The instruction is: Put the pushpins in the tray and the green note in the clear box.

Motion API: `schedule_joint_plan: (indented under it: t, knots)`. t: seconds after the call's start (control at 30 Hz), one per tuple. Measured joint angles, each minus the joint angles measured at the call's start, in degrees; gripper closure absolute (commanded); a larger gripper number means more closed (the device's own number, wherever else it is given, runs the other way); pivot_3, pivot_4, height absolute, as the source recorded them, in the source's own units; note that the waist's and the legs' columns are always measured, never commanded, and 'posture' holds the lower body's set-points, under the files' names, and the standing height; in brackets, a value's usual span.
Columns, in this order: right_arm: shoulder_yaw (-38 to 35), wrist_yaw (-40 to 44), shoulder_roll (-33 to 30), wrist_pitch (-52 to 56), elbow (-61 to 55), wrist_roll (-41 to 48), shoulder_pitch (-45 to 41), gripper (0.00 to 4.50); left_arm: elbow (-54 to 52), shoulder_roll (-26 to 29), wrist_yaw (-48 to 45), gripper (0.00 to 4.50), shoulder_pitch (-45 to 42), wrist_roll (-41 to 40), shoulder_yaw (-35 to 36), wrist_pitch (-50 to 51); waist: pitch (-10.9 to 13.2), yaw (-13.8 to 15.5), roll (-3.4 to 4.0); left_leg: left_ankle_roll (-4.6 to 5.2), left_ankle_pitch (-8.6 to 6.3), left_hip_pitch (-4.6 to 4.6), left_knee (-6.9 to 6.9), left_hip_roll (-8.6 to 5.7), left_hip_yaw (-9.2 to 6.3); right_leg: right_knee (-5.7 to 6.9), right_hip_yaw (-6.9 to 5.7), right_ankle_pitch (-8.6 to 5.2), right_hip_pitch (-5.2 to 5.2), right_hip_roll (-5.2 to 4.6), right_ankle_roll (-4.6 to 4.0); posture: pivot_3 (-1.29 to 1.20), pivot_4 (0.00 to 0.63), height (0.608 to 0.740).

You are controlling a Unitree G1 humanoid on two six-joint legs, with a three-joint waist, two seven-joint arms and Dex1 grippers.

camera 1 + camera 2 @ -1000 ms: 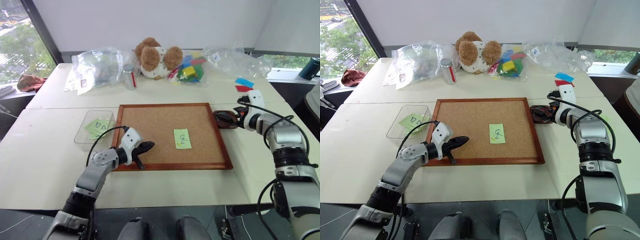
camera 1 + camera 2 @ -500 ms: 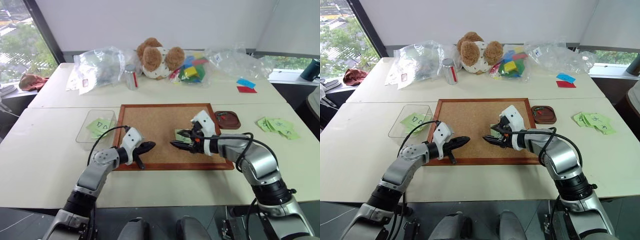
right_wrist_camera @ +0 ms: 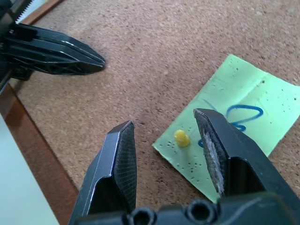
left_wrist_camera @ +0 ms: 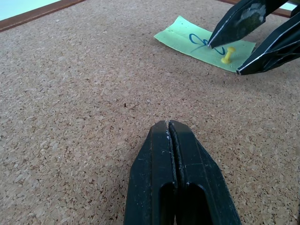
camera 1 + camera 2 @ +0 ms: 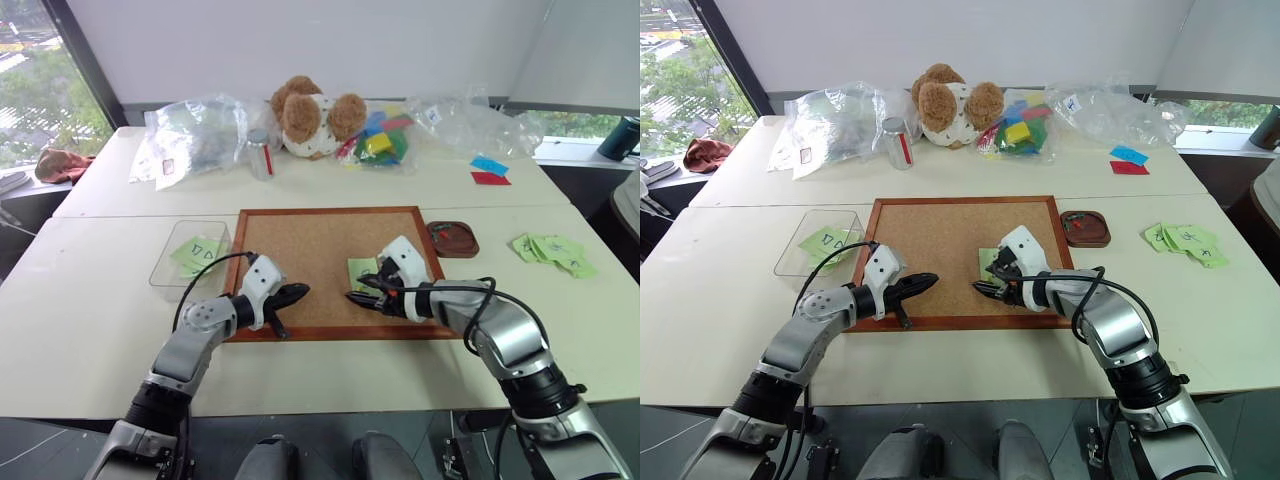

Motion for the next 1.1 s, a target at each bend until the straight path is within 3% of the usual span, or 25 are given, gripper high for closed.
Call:
schedule_joint_plan:
  t: [0.1, 0.13, 0.17, 0.23, 0.27, 0.7, 1.1]
  knots:
    - [-0.04, 0.0, 0.0, -0.14, 0.01, 0.02, 0.47, 2.31, -0.06, 0.0, -0.04, 4.5, 0.01, 0.0, -0.01, 0.0, 0.0, 0.01, 0.0, 0.0, 0.0, 0.0, 0.0, 0.0, 0.0, 0.0, 0.0, 0.0, 0.0, 0.0, 0.0, 0.0, 0.15, 0.74]
    - [-0.08, 0.0, 0.0, -0.14, 0.06, 0.04, 0.72, 2.88, -0.05, 0.0, -0.04, 4.5, 0.0, 0.01, -0.01, 0.0, 0.0, -0.01, 0.0, 0.0, 0.0, 0.0, 0.0, 0.0, 0.0, 0.0, 0.0, 0.0, 0.0, 0.0, 0.0, 0.0, 0.15, 0.74]
    - [-0.2, 0.0, 0.0, -0.18, 0.12, 0.04, 0.93, 3.11, -0.04, 0.0, -0.04, 4.5, 0.0, 0.01, -0.01, 0.0, 0.0, -0.01, 0.0, 0.0, 0.0, 0.0, 0.0, 0.0, 0.0, 0.0, 0.0, 0.0, 0.0, 0.0, 0.0, 0.0, 0.15, 0.74]
    - [-0.7, -0.03, -0.11, -0.3, 0.2, 0.03, 1.03, 4.14, -0.02, 0.0, -0.04, 4.5, -0.01, 0.01, -0.02, 0.0, 0.0, -0.01, 0.0, 0.0, 0.0, 0.0, 0.0, 0.0, 0.0, 0.0, 0.0, 0.0, 0.0, 0.0, 0.0, 0.0, 0.15, 0.74]
    - [-1.02, -0.15, -0.24, -0.31, 0.29, -0.04, 1.04, 4.44, -0.02, 0.0, -0.04, 4.5, -0.02, 0.01, -0.02, 0.0, 0.0, 0.0, 0.0, 0.0, 0.0, 0.0, 0.0, 0.0, 0.0, 0.0, 0.0, 0.0, 0.0, 0.0, 0.0, 0.0, 0.15, 0.74]
    - [-2.43, -0.04, -0.48, 1.92, -0.34, 1.19, 0.89, 4.44, 0.08, -0.01, -0.21, 4.5, -0.08, 0.02, -0.25, 0.0, 0.0, 0.07, 0.0, 0.0, 0.0, -0.02, -0.04, 0.0, 0.0, -0.02, 0.0, 0.0, -0.02, 0.0, 0.0, 0.0, 0.15, 0.74]
    - [-6.74, 0.95, -4.1, 6.02, -7.87, 5.08, -3.07, 4.44, 0.7, -0.78, -0.04, 4.5, -0.38, -0.09, -0.27, 0.46, -0.01, 0.1, -0.01, 0.01, -0.01, 0.02, -0.03, 0.0, -0.01, -0.05, 0.0, 0.0, 0.04, -0.02, 0.0, 0.0, 0.15, 0.74]
